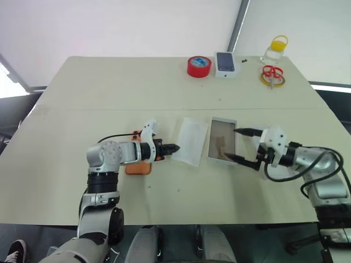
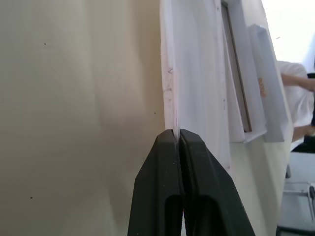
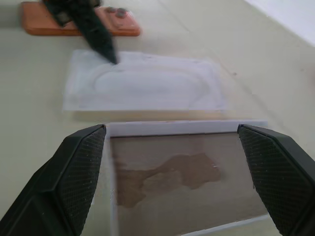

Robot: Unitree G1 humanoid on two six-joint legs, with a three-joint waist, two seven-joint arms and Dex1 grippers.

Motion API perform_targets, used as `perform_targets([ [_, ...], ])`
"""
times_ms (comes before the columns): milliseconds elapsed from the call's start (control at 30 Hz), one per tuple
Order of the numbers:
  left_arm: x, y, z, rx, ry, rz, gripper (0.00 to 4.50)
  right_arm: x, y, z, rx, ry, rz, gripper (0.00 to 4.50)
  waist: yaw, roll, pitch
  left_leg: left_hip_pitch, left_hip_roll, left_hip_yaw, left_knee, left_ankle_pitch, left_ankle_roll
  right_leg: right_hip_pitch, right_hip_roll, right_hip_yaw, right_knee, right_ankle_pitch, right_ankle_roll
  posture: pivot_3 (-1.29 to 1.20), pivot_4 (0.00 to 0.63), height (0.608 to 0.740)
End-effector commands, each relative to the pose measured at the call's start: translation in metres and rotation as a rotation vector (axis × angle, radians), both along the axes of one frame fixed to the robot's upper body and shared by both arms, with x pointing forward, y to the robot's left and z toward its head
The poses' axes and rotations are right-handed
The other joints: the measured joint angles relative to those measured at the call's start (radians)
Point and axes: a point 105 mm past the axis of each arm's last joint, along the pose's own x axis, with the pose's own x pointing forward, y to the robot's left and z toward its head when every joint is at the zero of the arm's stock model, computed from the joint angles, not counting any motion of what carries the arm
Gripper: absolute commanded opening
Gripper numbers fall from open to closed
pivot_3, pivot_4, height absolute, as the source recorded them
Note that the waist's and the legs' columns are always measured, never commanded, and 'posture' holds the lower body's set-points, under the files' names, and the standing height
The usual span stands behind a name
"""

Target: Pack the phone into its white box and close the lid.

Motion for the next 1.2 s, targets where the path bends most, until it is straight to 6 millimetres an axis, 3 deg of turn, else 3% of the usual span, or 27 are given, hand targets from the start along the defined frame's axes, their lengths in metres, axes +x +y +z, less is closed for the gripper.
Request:
perform_targets([
  [33, 0.002, 0.009, 0.012, -0.062, -0.026, 0.053, 0.02, -0.011, 0.014, -0.013, -0.077, 0.015, 0.086, 4.50, -0.001, 0.000, 0.000, 0.000, 0.000, 0.000, 0.000, 0.000, 0.000, 0.000, 0.000, 0.000, 0.000, 0.000, 0.000, 0.00, 0.150, 0.740],
  [267, 0.015, 0.017, 0.028, -0.073, -0.115, 0.159, 0.02, 0.004, 0.012, -0.032, -0.145, 0.089, 0.054, 4.50, 0.000, -0.001, 0.001, 0.000, 0.000, 0.000, 0.000, 0.000, -0.001, 0.000, 0.000, 0.000, 0.000, 0.000, 0.000, 0.00, 0.150, 0.740],
  [367, 0.018, 0.017, 0.034, -0.080, -0.153, 0.186, 0.00, 0.005, 0.010, -0.032, -0.120, 0.146, 0.061, 3.73, 0.003, -0.001, 0.001, -0.001, 0.000, 0.000, 0.000, 0.001, -0.001, 0.000, 0.000, 0.000, 0.000, 0.000, 0.000, 0.00, 0.150, 0.740],
  [600, 0.022, 0.021, 0.045, -0.113, -0.204, 0.243, 0.00, 0.004, 0.012, -0.033, -0.141, 0.158, 0.094, 0.09, 0.001, -0.002, 0.001, -0.001, 0.000, 0.000, 0.000, 0.001, -0.001, 0.000, 0.000, 0.000, -0.001, 0.000, 0.000, 0.00, 0.150, 0.740],
  [733, 0.020, 0.018, 0.056, -0.206, -0.180, 0.233, 0.00, 0.003, 0.026, -0.036, -0.138, 0.155, 0.134, 0.03, 0.000, -0.002, 0.001, -0.001, 0.000, 0.000, 0.000, 0.001, -0.001, 0.000, 0.000, 0.000, -0.001, 0.000, 0.000, 0.00, 0.150, 0.740],
  [900, 0.015, 0.008, 0.067, -0.307, -0.144, 0.197, 0.00, -0.001, 0.069, -0.034, -0.092, 0.115, 0.251, 0.03, -0.002, -0.002, 0.001, -0.001, 0.000, -0.001, 0.000, 0.001, -0.001, 0.000, 0.000, 0.000, -0.001, 0.000, 0.000, 0.00, 0.150, 0.740],
  [1000, 0.011, 0.003, 0.064, -0.302, -0.127, 0.180, 0.00, 0.000, 0.082, -0.029, -0.068, 0.090, 0.285, 0.03, -0.002, -0.002, 0.001, -0.001, 0.000, -0.001, 0.000, 0.001, -0.002, 0.000, 0.000, -0.001, 0.000, 0.000, 0.000, 0.00, 0.150, 0.740],
  [1200, 0.002, -0.008, 0.052, -0.267, -0.090, 0.165, 0.00, 0.007, 0.082, -0.021, -0.067, 0.059, 0.265, 0.03, 0.001, -0.002, 0.001, -0.001, -0.001, -0.001, 0.000, 0.001, -0.003, 0.000, 0.000, 0.000, 0.000, 0.000, 0.000, 0.00, 0.150, 0.740],
])
